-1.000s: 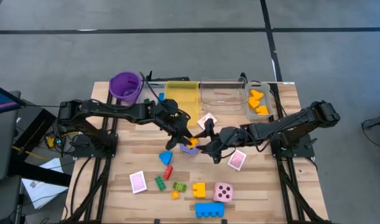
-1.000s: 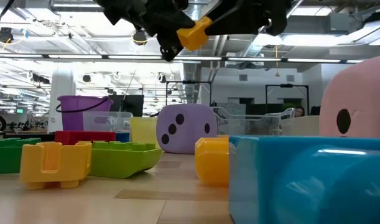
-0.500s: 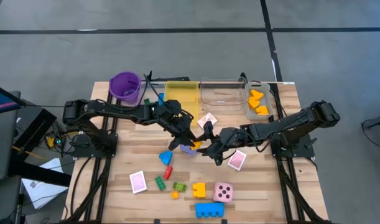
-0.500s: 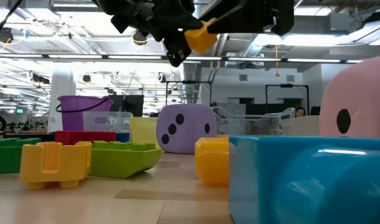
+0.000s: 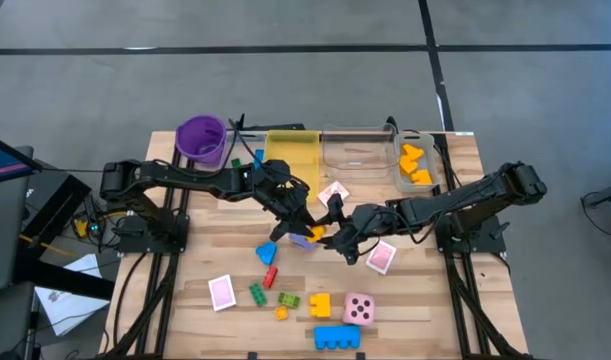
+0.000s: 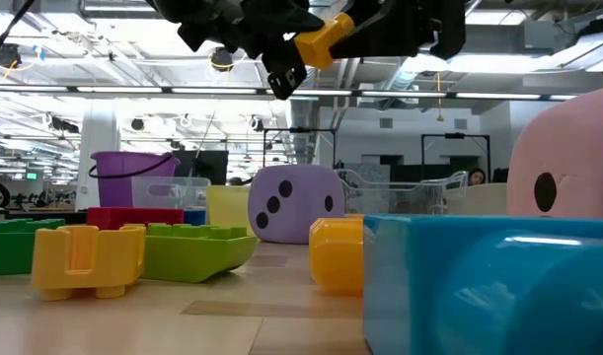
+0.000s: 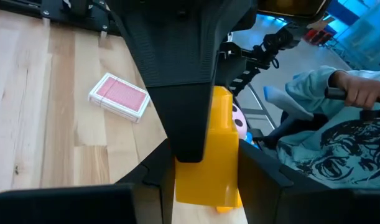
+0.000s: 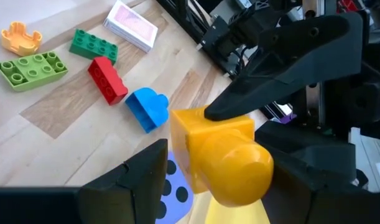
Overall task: Pick & Place Toys
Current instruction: Put the large yellow game piece into the gray bin
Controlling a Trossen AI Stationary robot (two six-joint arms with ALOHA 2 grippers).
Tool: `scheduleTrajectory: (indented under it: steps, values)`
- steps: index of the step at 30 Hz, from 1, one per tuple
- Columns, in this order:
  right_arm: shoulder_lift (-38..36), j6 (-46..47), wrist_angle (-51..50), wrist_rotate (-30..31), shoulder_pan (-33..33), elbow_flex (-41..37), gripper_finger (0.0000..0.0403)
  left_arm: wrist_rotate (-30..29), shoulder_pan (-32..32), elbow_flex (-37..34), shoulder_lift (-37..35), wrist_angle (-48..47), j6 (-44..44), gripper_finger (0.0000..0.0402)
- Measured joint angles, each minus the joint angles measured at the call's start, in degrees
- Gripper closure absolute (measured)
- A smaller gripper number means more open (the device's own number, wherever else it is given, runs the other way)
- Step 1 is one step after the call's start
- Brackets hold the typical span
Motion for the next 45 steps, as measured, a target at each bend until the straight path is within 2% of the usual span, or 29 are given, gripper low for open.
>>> scheduleTrajectory:
  steps: [4, 14, 24, 29, 35, 39, 42, 45]
  values:
    - [0.0, 0.84, 0.02, 0.02, 0.0, 0.0, 0.0198, -0.02, 0.0, 0.0, 0.0, 0.13, 0.01, 0.0289]
    - [-0.04, 0.8, -0.01, 0.07, 0.0, 0.04, 0.0268, 0.07, 0.17, -0.02, 0.0, 0.37, -0.09, 0.0284]
    - [0.09, 3.47, -1.02, -0.28, 0.11, -0.13, 0.0264, -1.11, 0.74, 0.02, -0.32, 1.21, 0.15, 0.0222]
    - [0.07, 4.77, -0.72, -0.24, 0.26, -0.11, 0.0271, -1.14, 2.84, 0.04, -1.14, -3.48, 0.72, 0.0209]
    - [0.07, 9.38, -0.51, 0.55, 0.15, -0.11, 0.0261, -1.75, 8.32, 0.04, -6.83, -11.68, 8.56, 0.0202]
    - [-0.3, 13.38, -0.54, 7.9, 0.04, -0.11, 0.0269, -8.55, 12.09, 0.04, -12.59, -13.72, 14.47, 0.0204]
    - [-0.67, 18.36, -0.36, 17.51, -0.69, 0.0, 0.0266, -16.42, 14.42, 0.0, -17.02, -13.96, 19.71, 0.0203]
    - [-2.24, 27.05, -4.87, 25.43, -2.58, -0.01, 0.0255, -23.3, 16.13, -0.59, -20.9, -13.9, 21.13, 0.0204]
